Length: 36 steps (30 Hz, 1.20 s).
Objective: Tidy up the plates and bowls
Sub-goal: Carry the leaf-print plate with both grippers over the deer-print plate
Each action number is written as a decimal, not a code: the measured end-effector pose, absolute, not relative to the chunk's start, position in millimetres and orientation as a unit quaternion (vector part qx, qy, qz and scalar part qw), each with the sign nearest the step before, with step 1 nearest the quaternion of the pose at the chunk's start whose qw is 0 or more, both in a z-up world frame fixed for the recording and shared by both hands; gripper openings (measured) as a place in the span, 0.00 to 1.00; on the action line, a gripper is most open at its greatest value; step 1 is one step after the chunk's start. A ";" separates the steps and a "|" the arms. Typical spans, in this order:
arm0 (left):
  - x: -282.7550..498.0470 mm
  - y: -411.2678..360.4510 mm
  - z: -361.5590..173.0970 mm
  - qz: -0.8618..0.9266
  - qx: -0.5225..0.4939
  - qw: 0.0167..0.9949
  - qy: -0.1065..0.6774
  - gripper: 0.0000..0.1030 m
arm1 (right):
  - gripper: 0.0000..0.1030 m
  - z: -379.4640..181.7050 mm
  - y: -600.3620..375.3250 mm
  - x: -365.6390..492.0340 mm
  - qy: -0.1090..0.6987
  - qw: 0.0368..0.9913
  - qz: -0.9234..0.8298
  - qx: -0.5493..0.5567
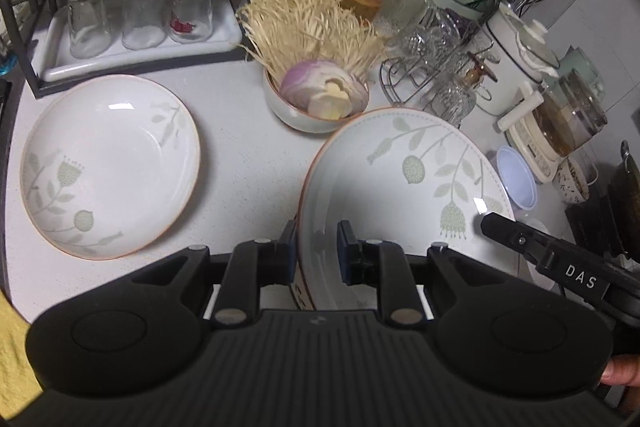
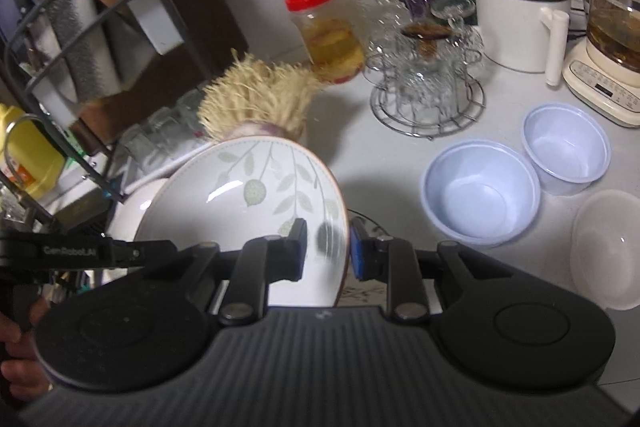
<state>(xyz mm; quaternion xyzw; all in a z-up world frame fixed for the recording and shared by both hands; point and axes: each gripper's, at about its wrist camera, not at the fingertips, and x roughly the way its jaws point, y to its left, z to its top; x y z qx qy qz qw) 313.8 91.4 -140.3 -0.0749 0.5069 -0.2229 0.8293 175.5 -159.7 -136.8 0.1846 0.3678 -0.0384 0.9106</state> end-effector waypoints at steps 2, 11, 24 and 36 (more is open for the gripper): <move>315.8 83.7 -148.5 -0.217 -0.070 0.826 0.516 0.22 | 0.25 -142.9 -165.9 179.1 0.374 0.909 -0.036 0.183; 331.3 57.6 -174.8 -0.188 -0.041 0.818 0.542 0.22 | 0.25 -172.8 -180.1 201.1 0.415 0.893 -0.033 0.169; 331.7 32.4 -197.5 -0.191 0.005 0.802 0.565 0.22 | 0.25 -200.6 -187.3 202.3 0.464 0.873 -0.035 0.143; 330.5 35.7 -205.4 -0.180 -0.001 0.796 0.578 0.22 | 0.25 -207.4 -179.9 205.2 0.470 0.874 -0.031 0.121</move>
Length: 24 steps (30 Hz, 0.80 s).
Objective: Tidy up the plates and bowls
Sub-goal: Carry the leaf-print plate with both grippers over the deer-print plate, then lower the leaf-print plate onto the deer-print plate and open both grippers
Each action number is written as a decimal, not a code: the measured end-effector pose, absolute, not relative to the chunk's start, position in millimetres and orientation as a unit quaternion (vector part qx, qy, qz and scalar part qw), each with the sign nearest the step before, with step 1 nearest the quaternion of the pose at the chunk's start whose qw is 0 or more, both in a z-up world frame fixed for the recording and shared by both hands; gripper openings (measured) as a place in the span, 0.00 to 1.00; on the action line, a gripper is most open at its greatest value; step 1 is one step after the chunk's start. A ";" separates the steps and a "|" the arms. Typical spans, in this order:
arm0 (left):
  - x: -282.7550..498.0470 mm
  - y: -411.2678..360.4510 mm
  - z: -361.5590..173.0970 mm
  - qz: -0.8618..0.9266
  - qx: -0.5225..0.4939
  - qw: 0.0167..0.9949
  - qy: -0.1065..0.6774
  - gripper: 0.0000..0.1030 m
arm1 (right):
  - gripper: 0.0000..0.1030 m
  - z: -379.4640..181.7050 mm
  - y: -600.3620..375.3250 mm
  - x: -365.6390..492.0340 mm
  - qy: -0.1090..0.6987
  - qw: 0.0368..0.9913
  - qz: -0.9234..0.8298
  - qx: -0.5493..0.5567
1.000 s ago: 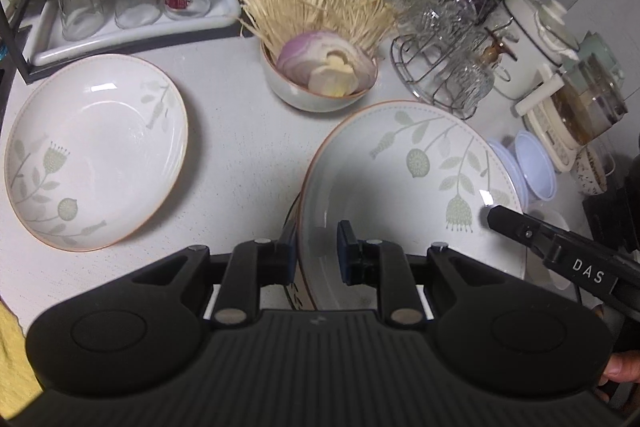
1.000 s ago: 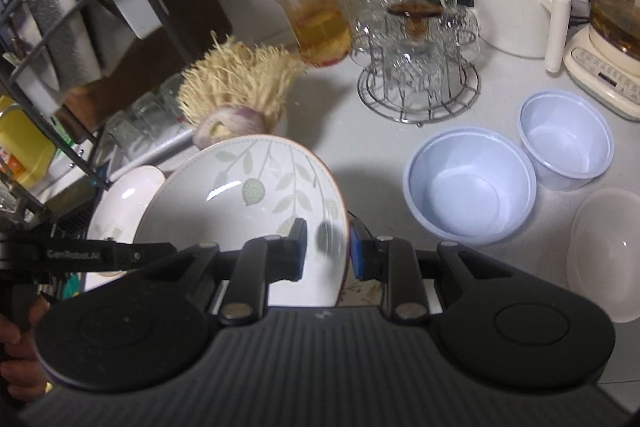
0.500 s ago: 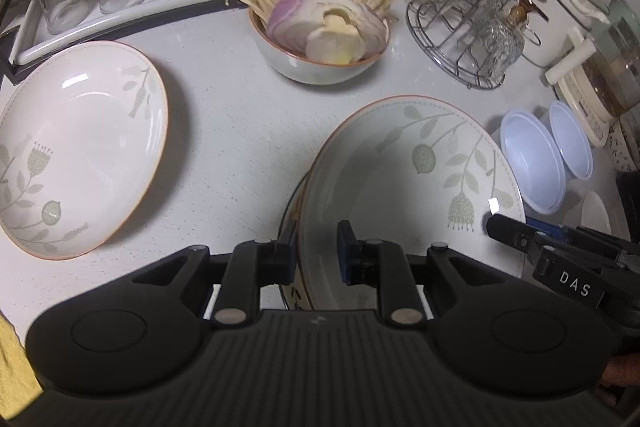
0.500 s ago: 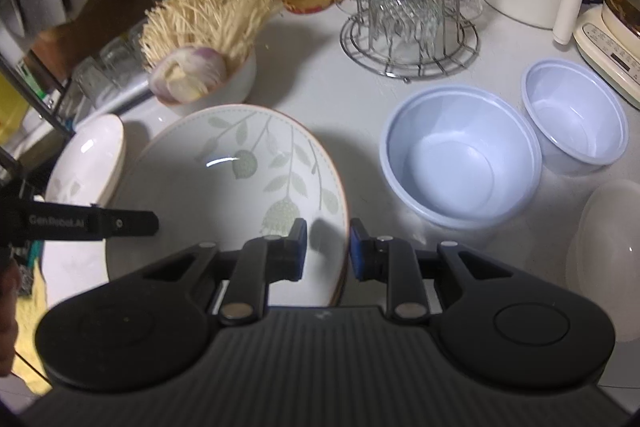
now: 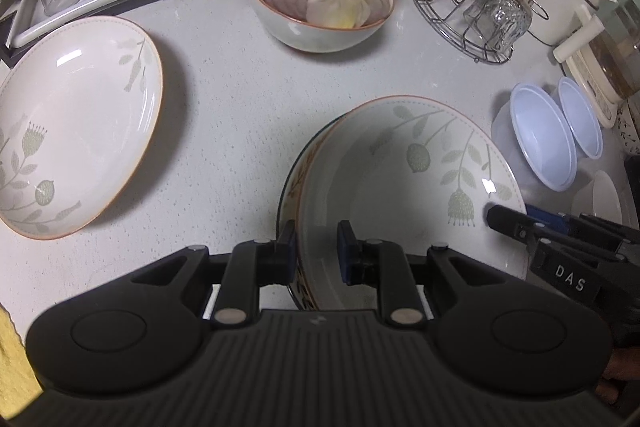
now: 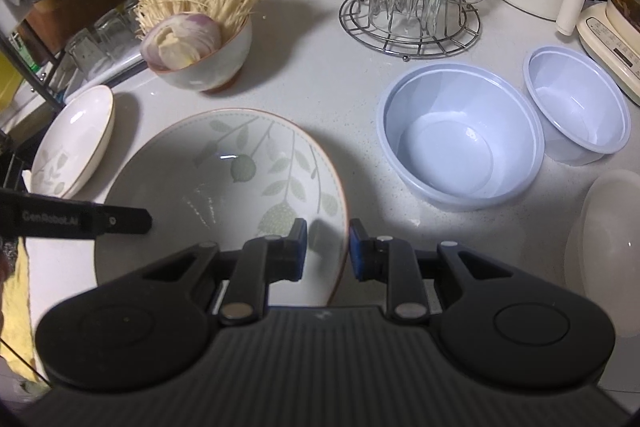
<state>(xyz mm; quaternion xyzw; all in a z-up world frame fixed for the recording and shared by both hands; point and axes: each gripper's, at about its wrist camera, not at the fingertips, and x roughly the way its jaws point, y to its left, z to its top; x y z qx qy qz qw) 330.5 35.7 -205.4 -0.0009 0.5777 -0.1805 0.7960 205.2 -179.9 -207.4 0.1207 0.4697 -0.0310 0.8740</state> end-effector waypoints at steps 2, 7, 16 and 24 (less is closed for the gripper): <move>332.6 37.3 -203.2 -0.177 -0.008 0.797 0.578 0.23 | 0.25 -209.5 -178.9 206.5 0.471 0.873 -0.032 0.123; 341.0 53.4 -202.8 -0.161 -0.074 0.780 0.601 0.23 | 0.24 -214.7 -174.0 211.3 0.476 0.871 -0.035 0.118; 334.1 58.2 -177.3 -0.172 -0.056 0.800 0.572 0.23 | 0.25 -215.1 -178.0 212.3 0.474 0.867 -0.046 0.147; 319.2 44.7 -143.4 -0.203 -0.026 0.828 0.522 0.23 | 0.26 -176.1 -178.5 200.0 0.421 0.892 -0.050 0.157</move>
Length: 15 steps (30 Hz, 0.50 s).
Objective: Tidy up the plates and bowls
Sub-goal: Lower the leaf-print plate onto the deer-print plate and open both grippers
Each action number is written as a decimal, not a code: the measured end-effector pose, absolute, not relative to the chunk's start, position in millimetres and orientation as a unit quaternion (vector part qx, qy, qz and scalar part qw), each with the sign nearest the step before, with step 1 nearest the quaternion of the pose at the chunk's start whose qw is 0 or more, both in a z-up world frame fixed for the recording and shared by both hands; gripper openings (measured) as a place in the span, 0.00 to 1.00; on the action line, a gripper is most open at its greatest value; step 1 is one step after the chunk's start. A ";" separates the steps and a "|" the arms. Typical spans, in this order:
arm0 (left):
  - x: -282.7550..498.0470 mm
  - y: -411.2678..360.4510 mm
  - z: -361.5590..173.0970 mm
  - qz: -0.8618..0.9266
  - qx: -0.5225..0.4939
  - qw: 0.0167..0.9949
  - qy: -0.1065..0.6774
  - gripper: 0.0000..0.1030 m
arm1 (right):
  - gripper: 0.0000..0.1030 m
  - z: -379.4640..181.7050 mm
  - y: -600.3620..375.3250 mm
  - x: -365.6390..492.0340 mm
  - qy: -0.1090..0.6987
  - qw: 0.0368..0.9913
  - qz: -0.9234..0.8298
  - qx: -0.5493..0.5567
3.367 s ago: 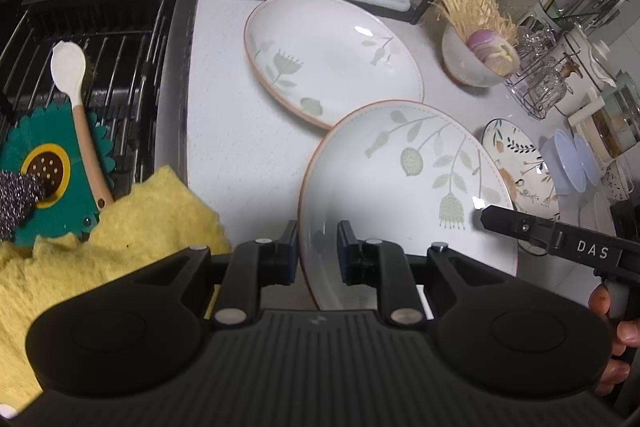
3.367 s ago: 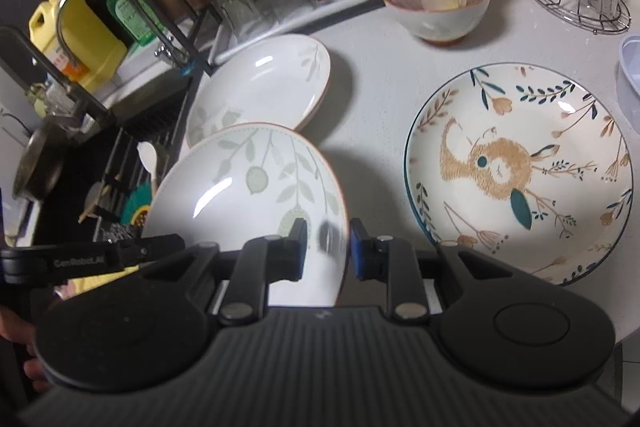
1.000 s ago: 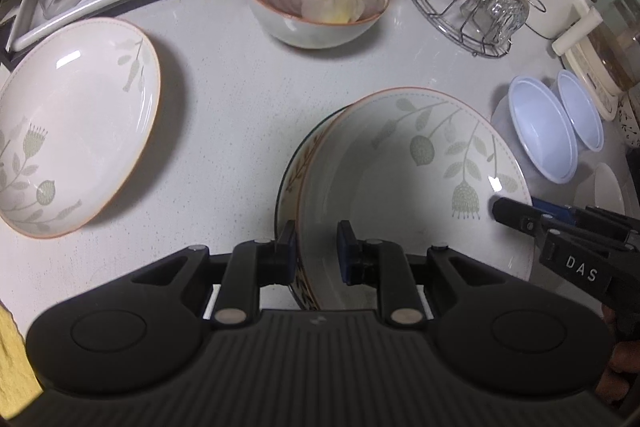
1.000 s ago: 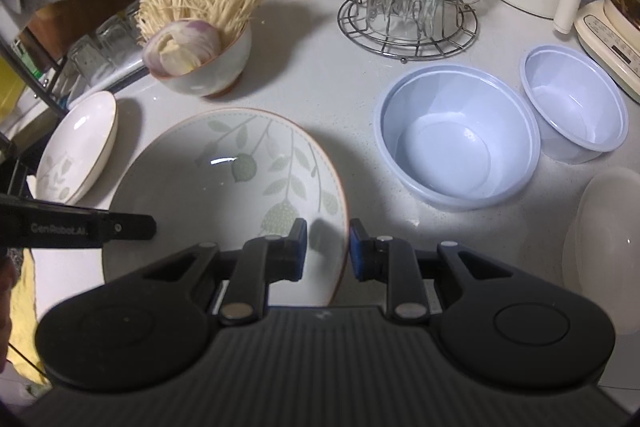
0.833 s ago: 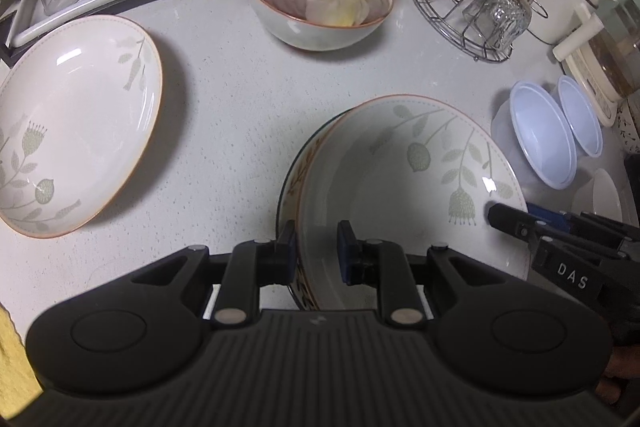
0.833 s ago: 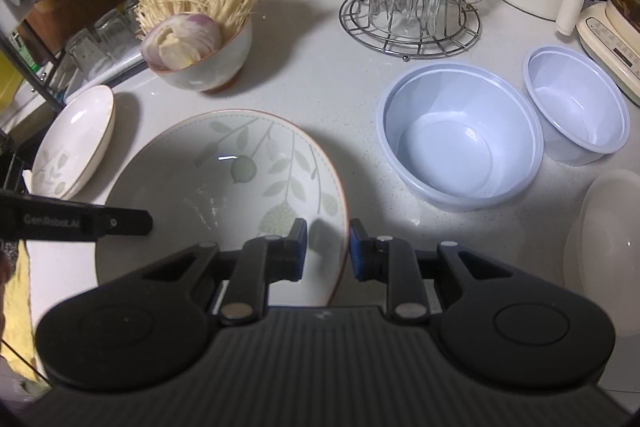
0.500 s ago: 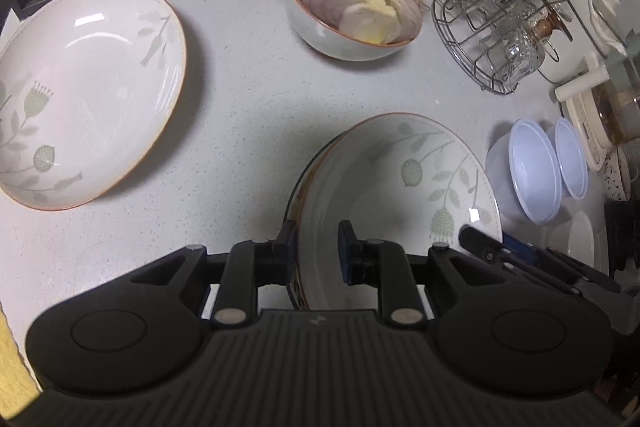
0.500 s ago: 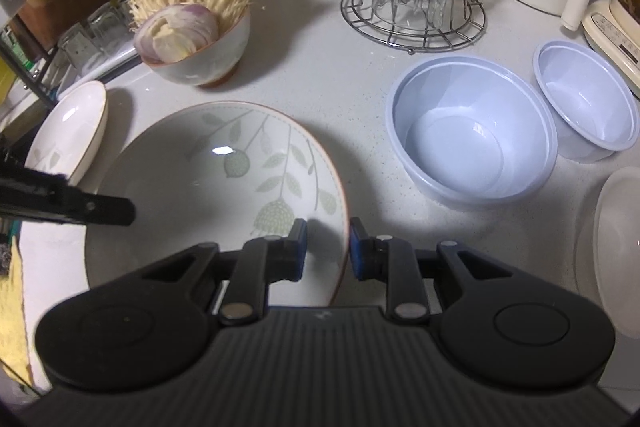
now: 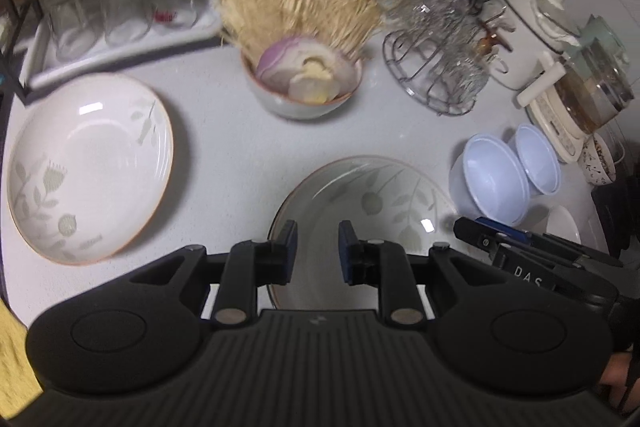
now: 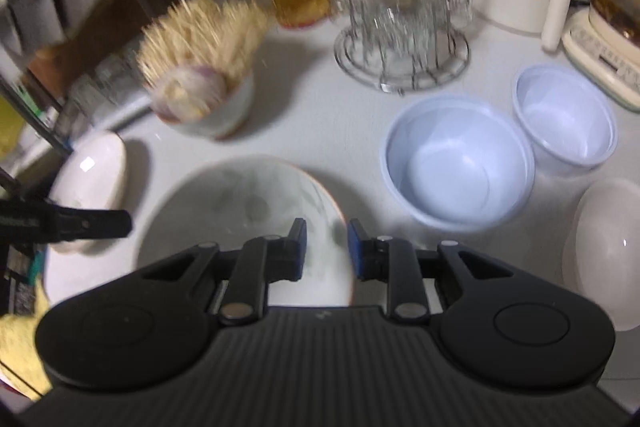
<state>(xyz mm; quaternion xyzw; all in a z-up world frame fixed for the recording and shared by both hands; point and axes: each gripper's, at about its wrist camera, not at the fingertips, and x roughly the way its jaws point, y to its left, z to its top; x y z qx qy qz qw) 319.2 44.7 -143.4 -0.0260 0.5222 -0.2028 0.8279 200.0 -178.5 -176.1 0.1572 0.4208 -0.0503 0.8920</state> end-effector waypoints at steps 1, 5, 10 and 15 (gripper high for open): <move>316.9 43.6 -138.1 -0.206 -0.023 0.832 0.514 0.23 | 0.26 -169.3 -177.3 197.7 0.412 0.896 -0.050 0.155; 310.1 42.4 -115.1 -0.217 -0.023 0.846 0.486 0.23 | 0.26 -142.6 -171.1 188.4 0.381 0.913 -0.045 0.142; 301.2 41.2 -88.8 -0.229 -0.011 0.863 0.450 0.23 | 0.26 -113.5 -165.2 174.7 0.345 0.926 -0.048 0.146; 284.9 50.1 -68.9 -0.237 -0.007 0.874 0.425 0.23 | 0.26 -85.4 -158.4 157.4 0.310 0.937 -0.057 0.150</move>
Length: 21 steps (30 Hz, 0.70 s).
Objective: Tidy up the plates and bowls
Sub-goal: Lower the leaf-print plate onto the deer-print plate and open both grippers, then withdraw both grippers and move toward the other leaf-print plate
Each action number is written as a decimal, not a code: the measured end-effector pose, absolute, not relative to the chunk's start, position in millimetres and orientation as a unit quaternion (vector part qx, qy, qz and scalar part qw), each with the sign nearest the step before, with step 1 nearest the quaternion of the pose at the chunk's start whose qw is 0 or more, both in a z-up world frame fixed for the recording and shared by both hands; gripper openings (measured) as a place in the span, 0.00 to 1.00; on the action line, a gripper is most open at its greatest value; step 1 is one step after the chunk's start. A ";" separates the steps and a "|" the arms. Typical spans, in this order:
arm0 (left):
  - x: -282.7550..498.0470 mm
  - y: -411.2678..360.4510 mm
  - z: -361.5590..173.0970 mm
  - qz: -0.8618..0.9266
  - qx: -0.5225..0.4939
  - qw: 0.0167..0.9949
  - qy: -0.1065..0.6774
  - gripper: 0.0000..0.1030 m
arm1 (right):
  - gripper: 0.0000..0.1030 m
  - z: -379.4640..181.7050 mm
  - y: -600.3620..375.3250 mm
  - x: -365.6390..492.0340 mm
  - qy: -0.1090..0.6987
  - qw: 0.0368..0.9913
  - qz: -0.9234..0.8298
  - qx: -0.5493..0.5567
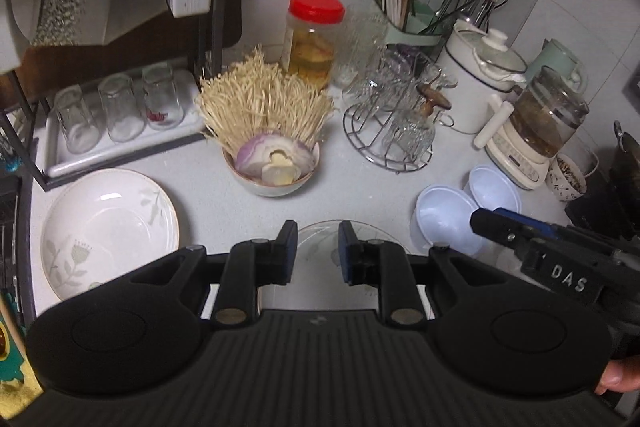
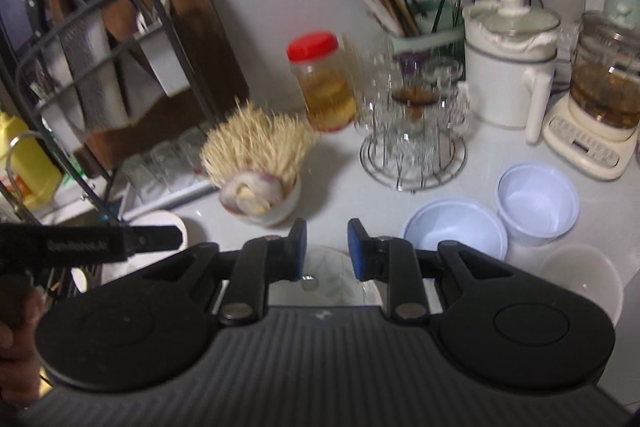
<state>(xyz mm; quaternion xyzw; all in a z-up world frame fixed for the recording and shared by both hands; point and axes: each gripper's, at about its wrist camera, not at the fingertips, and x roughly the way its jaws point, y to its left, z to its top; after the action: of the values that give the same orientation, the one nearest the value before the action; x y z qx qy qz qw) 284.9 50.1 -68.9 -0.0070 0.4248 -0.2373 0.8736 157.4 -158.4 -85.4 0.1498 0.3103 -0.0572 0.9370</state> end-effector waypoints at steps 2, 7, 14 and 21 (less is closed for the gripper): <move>276.6 56.5 -63.4 -0.237 -0.005 0.877 0.418 0.23 | 0.26 -74.4 -152.4 148.1 0.297 0.942 -0.059 0.145; 258.3 72.0 -59.9 -0.240 -0.004 0.883 0.402 0.23 | 0.26 -57.3 -135.2 124.4 0.273 0.949 -0.066 0.145; 238.5 97.3 -61.2 -0.238 -0.006 0.888 0.393 0.23 | 0.26 -55.2 -107.9 98.8 0.270 0.949 -0.073 0.147; 217.2 120.5 -60.1 -0.238 -0.001 0.890 0.389 0.23 | 0.26 -58.0 -86.5 82.1 0.271 0.947 -0.084 0.149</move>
<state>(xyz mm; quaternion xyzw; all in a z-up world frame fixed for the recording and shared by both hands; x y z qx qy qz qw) 217.2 120.5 -60.1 -0.0010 0.3892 -0.2377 0.8899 82.1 -86.5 -58.0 0.1488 0.2713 -0.0836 0.9472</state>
